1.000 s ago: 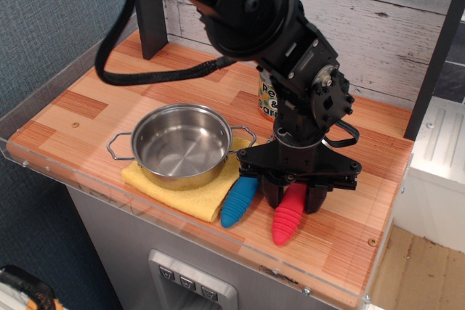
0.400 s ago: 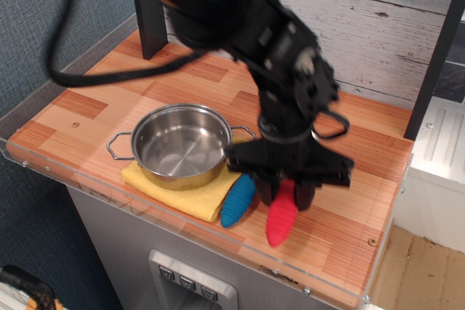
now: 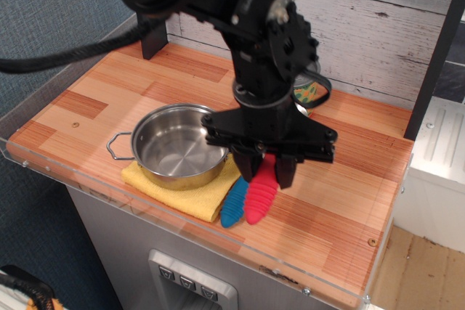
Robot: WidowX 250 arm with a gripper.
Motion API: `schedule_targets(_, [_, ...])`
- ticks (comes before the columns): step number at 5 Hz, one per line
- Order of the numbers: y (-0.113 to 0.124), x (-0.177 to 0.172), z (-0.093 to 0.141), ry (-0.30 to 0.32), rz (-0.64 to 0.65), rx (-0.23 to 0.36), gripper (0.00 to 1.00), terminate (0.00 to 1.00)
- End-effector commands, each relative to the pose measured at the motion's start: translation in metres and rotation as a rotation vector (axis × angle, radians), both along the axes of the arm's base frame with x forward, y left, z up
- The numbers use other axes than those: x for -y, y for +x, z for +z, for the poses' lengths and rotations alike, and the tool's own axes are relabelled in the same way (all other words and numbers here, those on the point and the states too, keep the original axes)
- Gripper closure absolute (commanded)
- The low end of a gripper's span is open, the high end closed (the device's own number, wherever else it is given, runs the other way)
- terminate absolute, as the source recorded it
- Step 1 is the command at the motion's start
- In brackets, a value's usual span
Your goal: Place the red spoon to the left of the pot
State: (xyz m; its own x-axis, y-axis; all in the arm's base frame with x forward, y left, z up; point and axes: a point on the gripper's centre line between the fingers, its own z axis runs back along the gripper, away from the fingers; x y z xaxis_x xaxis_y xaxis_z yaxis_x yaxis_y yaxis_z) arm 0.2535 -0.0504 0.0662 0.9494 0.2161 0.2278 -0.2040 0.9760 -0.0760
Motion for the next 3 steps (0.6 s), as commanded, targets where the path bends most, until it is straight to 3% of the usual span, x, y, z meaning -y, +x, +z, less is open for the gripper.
schedule_targets(1, [0.0, -0.049, 0.03, 0.041, 0.045, -0.001, 1.0, 0.0])
schedule_targets(2, [0.0, -0.074, 0.028, 0.095, 0.03, -0.088, 1.0, 0.0])
schedule_targets(3, [0.003, -0.098, 0.029, 0.127, 0.054, -0.104, 1.0, 0.0])
